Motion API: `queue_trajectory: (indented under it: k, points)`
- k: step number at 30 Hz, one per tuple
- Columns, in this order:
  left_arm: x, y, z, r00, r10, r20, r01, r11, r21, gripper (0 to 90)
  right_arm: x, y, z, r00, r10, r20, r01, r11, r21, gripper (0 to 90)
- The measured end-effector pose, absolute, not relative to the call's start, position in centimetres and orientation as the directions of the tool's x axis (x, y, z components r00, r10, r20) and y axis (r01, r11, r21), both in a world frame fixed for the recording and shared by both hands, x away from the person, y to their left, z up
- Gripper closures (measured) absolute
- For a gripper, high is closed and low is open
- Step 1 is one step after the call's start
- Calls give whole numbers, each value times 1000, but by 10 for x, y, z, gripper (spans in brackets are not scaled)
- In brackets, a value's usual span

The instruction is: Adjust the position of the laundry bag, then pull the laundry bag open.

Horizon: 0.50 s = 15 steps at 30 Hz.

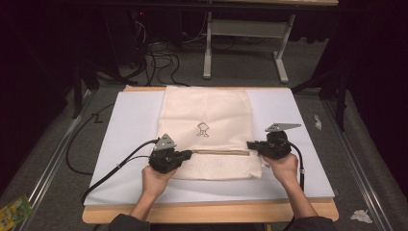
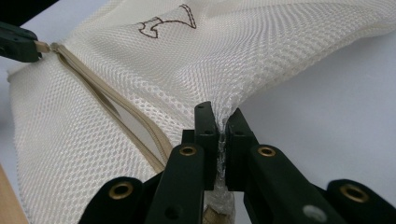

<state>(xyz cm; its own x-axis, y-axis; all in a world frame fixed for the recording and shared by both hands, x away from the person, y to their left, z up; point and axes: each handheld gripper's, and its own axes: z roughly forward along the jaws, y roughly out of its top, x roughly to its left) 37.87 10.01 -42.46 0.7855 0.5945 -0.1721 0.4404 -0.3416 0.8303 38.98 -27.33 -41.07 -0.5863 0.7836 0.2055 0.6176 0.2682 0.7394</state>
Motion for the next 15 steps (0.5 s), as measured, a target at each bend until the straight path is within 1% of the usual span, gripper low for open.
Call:
queue_trajectory:
  k: [15]
  points:
    - [377, 103, -425, 786, 594, -170, 437, -339, 833, 872, 390, -273, -411, -586, 786, 200, 620, 275, 735, 879]
